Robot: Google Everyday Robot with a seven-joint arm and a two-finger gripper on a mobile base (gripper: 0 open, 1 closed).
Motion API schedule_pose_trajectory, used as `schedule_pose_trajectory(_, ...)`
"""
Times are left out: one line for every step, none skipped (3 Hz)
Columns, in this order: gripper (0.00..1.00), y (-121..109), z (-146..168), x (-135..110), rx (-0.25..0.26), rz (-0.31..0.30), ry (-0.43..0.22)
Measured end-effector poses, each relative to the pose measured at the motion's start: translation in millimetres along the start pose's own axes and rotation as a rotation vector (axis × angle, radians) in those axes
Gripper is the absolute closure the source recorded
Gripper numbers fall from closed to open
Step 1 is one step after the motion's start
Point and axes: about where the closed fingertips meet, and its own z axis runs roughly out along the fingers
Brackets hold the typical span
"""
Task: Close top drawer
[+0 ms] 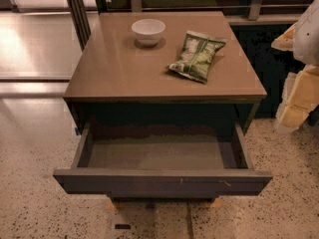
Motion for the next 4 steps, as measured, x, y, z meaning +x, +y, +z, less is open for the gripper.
schedule_pose_trajectory(0.00,0,0,0,0.000,0.000,0.000)
schedule_pose_trajectory(0.00,0,0,0,0.003,0.000,-0.002)
schedule_pose_trajectory(0.00,2,14,8,0.014,0.005,-0.033)
schedule_pose_trajectory(0.00,14,91,36,-0.060,0.088,-0.154)
